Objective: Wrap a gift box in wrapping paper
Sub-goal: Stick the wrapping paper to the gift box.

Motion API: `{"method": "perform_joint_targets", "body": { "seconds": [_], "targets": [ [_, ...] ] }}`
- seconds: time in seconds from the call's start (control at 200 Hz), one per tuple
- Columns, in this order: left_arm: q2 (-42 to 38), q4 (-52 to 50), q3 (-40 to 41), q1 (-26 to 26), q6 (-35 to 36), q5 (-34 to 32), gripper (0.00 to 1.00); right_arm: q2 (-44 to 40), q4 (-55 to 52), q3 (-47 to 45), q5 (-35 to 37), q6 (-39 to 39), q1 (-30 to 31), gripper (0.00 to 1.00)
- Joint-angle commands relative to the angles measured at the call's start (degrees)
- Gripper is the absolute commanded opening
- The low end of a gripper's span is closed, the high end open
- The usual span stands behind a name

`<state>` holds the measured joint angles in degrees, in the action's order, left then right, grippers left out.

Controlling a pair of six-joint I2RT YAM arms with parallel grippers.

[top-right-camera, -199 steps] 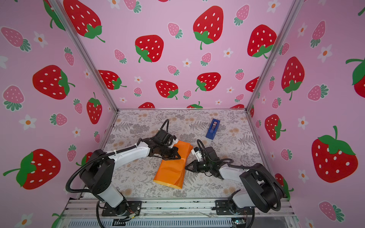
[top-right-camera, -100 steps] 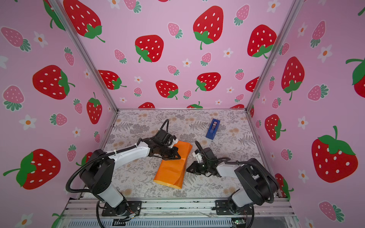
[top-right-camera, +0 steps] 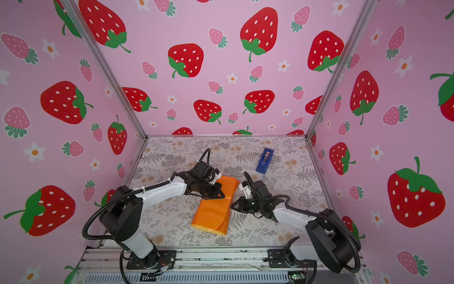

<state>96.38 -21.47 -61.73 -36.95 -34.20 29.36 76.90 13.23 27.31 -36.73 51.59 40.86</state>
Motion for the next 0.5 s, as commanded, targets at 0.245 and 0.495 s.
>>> {"method": "perform_joint_targets", "body": {
  "seconds": [0.245, 0.495],
  "targets": [
    [2.86, -10.87, 2.33, 0.83, 0.66, -7.66, 0.0, 10.33, 12.03, 0.35, -3.83, 2.17, 1.32, 0.0],
    [1.11, -11.51, -0.21, 0.78, 0.36, -7.39, 0.0, 4.16, -10.24, 1.96, 9.7, -3.94, 0.71, 0.0]
  ]
}}
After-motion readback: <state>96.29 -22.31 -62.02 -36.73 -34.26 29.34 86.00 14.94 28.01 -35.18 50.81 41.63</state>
